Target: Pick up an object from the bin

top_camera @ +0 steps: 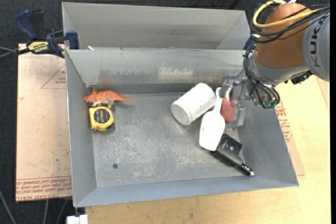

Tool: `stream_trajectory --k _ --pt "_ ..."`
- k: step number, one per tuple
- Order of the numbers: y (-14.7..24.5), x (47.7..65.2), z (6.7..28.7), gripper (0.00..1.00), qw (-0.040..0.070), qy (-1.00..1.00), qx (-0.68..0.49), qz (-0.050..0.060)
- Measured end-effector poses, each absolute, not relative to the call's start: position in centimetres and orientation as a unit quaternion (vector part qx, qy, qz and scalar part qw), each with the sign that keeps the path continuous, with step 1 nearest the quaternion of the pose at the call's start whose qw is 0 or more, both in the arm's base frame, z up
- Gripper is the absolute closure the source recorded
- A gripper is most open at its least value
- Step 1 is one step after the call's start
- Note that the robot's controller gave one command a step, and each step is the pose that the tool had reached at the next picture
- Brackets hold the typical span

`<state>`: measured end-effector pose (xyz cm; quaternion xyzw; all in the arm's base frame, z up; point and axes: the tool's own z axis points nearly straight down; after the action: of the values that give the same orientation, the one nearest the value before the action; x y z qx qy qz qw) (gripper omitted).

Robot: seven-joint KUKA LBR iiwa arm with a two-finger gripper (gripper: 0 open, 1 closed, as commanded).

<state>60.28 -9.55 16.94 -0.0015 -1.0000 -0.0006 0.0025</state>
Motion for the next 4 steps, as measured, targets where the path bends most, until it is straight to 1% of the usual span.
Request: stream_trajectory --k 1,2,3,4 --pt "-9.5 60.4 17.4 0.00 -0.001 -1.000 -0.001 0.000" --pt "-9.2 60.3 16.4 0.00 -0.004 -0.999 0.045 0.001" --pt "-8.2 58.7 12.7 0.00 -0.001 -0.980 0.197 0.000" --pt "-9.1 59.6 11.6 0.00 -0.002 -0.963 0.270 -0.001"
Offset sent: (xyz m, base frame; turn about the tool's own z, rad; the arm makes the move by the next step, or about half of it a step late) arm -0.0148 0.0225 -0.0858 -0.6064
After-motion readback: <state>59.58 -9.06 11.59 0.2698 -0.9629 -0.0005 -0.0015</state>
